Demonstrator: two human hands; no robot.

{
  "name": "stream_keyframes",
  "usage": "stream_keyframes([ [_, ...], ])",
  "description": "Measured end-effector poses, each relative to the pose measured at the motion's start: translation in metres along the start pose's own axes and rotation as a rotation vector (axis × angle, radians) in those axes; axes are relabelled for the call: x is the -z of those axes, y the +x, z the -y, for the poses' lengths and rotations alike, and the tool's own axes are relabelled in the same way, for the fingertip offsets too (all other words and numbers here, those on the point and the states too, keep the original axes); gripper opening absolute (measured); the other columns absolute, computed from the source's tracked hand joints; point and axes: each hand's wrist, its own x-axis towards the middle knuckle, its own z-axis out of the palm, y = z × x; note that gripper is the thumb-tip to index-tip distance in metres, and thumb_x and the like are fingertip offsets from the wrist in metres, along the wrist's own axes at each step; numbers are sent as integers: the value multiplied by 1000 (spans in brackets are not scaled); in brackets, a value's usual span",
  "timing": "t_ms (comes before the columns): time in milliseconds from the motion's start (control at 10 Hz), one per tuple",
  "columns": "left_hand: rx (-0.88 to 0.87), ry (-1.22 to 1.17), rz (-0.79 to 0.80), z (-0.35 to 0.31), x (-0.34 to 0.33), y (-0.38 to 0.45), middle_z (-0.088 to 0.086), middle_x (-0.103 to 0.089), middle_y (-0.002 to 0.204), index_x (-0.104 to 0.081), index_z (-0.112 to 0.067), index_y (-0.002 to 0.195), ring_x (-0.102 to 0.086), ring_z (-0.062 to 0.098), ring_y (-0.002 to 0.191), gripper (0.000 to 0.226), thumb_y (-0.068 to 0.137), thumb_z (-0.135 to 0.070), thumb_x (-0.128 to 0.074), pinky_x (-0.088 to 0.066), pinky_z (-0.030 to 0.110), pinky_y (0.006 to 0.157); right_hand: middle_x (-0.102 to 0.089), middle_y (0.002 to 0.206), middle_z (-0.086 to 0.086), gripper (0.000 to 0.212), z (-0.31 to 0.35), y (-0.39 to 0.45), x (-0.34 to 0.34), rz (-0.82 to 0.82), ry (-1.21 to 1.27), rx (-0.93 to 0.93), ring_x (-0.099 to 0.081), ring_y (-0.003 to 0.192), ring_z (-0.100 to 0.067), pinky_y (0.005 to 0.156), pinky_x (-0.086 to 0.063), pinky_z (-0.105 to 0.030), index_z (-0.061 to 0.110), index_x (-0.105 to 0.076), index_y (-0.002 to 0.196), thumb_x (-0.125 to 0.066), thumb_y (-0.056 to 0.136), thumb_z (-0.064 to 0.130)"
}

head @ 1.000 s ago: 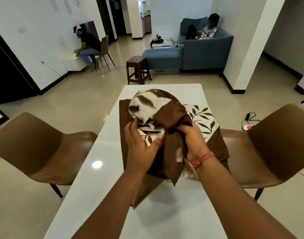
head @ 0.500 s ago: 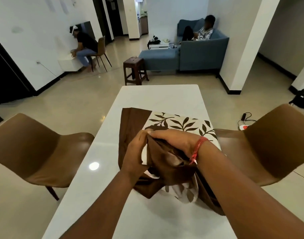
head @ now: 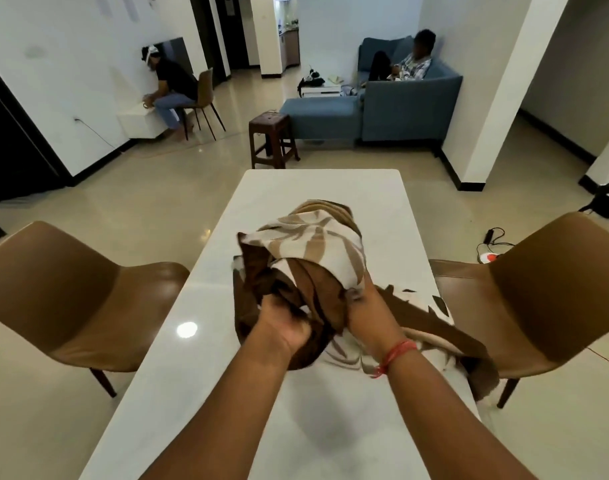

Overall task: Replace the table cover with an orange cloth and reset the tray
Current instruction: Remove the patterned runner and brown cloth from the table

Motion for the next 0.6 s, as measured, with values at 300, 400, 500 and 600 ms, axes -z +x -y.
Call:
stream_keyframes([
  [300, 33, 866, -77, -4, 8, -7, 8, -55, 91, -36, 7, 143, -53, 22, 77, 41, 102, 1, -35, -49, 36, 70, -56, 128, 26, 73, 6, 4, -26, -34, 269, 102, -56, 117, 8, 96, -48, -15, 41, -37, 142, -68, 77, 32],
  [400, 64, 1351, -63, -7, 9, -17, 17, -62, 115, -50, 1, 129, -60, 22, 87, 42, 89, 12, -57, -56, 29, 80, -60, 127, 17, 70, 4, 9, -29, -101, 300, 126, -61, 112, 3, 92, -51, -20, 37, -45, 135, -75, 72, 37],
  [500, 44, 1667, -54, -6, -2, -27, 17, -64, 114, -51, 6, 128, -58, 18, 70, 32, 96, 4, -51, -55, 26, 78, -64, 125, 5, 64, 4, 14, -24, -227, 353, 155, -66, 111, -11, 88, -56, -29, 30, -54, 128, -79, 70, 38],
  [600, -83, 1904, 20, -6, -6, -28, 21, -60, 118, -50, 3, 132, -61, 31, 103, 33, 103, -9, -41, -46, 34, 95, -66, 122, 1, 55, 10, 18, -19, -288, 361, 153, -67, 109, -17, 91, -57, -41, 31, -59, 120, -82, 70, 33],
])
